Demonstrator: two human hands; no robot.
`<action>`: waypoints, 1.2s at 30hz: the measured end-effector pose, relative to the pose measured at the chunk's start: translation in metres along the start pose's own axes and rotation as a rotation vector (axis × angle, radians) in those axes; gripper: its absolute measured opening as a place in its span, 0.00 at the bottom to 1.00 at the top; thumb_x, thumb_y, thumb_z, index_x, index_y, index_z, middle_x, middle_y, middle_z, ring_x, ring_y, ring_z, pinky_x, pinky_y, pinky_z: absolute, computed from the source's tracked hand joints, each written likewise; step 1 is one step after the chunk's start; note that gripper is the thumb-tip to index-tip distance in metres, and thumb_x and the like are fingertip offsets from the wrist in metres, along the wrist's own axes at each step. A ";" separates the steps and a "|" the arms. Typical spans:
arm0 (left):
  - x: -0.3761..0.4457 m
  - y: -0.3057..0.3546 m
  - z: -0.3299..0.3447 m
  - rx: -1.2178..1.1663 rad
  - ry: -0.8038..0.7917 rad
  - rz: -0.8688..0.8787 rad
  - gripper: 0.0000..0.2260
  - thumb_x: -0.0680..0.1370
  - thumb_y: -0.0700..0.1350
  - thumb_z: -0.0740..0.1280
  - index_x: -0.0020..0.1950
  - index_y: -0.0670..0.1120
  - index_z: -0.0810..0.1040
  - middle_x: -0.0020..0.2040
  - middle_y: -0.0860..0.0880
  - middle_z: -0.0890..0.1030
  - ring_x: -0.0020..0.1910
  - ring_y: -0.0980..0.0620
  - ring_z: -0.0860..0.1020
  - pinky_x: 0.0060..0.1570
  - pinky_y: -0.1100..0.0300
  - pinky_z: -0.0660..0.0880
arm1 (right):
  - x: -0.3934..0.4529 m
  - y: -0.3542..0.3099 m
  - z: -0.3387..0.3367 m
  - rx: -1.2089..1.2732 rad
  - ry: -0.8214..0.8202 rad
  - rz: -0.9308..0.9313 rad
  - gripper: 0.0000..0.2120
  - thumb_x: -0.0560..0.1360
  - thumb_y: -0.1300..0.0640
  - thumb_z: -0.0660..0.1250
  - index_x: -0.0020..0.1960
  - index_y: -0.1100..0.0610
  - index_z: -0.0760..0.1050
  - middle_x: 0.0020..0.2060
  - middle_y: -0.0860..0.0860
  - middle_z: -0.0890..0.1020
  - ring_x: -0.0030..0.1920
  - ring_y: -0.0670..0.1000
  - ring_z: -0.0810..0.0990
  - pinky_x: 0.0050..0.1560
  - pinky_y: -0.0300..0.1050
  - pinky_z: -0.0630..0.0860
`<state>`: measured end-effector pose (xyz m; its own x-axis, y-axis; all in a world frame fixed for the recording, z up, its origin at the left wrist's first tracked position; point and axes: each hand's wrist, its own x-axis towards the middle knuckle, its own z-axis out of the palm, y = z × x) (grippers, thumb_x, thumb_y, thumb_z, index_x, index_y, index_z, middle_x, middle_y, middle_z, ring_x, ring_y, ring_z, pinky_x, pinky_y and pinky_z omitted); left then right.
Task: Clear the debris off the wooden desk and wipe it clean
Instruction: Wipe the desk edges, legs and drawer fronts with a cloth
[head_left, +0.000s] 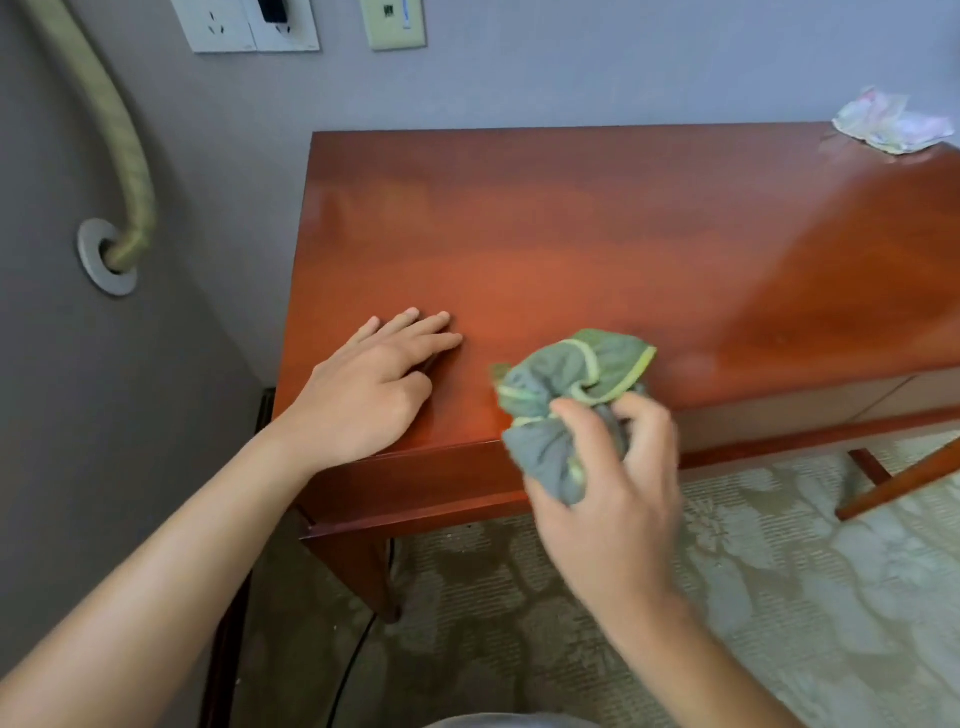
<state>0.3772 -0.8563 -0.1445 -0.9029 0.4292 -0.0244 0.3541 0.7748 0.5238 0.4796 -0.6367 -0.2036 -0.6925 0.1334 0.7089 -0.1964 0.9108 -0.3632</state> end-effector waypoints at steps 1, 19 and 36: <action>-0.002 -0.002 0.001 0.023 0.003 0.019 0.26 0.83 0.45 0.54 0.81 0.60 0.64 0.82 0.65 0.56 0.81 0.65 0.46 0.81 0.58 0.40 | -0.005 -0.013 0.008 0.042 0.005 -0.045 0.14 0.72 0.55 0.78 0.57 0.57 0.85 0.55 0.60 0.77 0.53 0.60 0.79 0.46 0.51 0.80; -0.026 -0.006 0.011 0.282 0.052 0.140 0.27 0.85 0.56 0.44 0.84 0.57 0.56 0.84 0.58 0.52 0.83 0.60 0.46 0.81 0.60 0.41 | -0.008 0.013 0.010 -0.113 0.219 0.078 0.08 0.77 0.53 0.75 0.52 0.56 0.82 0.52 0.59 0.80 0.50 0.63 0.82 0.39 0.54 0.77; -0.025 -0.037 -0.021 -0.336 0.001 0.076 0.21 0.79 0.44 0.56 0.63 0.60 0.83 0.69 0.67 0.77 0.75 0.67 0.67 0.81 0.47 0.56 | -0.052 -0.049 0.041 0.043 0.145 -0.052 0.11 0.77 0.53 0.76 0.54 0.60 0.84 0.48 0.57 0.83 0.43 0.60 0.82 0.41 0.52 0.79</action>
<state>0.3818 -0.9057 -0.1459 -0.8772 0.4794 0.0261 0.3204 0.5441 0.7754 0.4968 -0.7040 -0.2472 -0.5734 0.1442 0.8065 -0.2612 0.9009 -0.3467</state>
